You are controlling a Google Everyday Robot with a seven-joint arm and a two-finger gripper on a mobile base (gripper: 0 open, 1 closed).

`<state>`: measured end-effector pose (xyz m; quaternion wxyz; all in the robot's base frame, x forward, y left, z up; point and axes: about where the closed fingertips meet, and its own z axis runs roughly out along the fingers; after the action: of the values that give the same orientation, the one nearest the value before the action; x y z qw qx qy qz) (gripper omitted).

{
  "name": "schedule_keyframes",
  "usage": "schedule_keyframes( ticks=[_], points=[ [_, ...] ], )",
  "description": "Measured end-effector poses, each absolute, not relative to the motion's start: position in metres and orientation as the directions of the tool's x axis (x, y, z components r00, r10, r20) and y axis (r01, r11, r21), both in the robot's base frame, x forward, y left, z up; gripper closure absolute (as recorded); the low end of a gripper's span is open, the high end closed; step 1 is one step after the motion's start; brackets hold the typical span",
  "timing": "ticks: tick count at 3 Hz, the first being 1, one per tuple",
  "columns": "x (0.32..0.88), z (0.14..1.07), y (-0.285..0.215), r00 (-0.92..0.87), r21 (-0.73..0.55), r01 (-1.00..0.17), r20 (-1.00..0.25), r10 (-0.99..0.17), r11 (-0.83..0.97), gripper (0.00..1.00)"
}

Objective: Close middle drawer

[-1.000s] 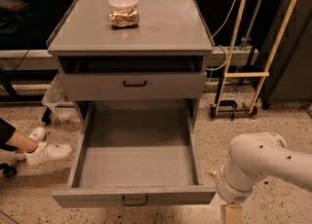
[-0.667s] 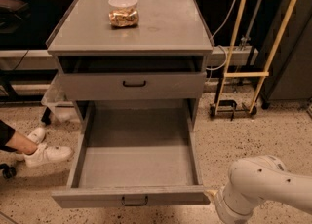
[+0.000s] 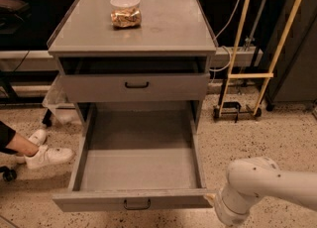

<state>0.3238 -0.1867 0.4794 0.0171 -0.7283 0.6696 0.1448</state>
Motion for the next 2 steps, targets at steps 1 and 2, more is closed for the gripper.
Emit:
schedule_keyframes(
  ticks=[1, 2],
  points=[
    [0.343, 0.423, -0.181, 0.035, 0.222, -0.970, -0.288, -0.957, -0.102, 0.00],
    [0.324, 0.394, -0.172, 0.009, 0.284, -0.953, -0.317, -0.948, -0.104, 0.00]
  ],
)
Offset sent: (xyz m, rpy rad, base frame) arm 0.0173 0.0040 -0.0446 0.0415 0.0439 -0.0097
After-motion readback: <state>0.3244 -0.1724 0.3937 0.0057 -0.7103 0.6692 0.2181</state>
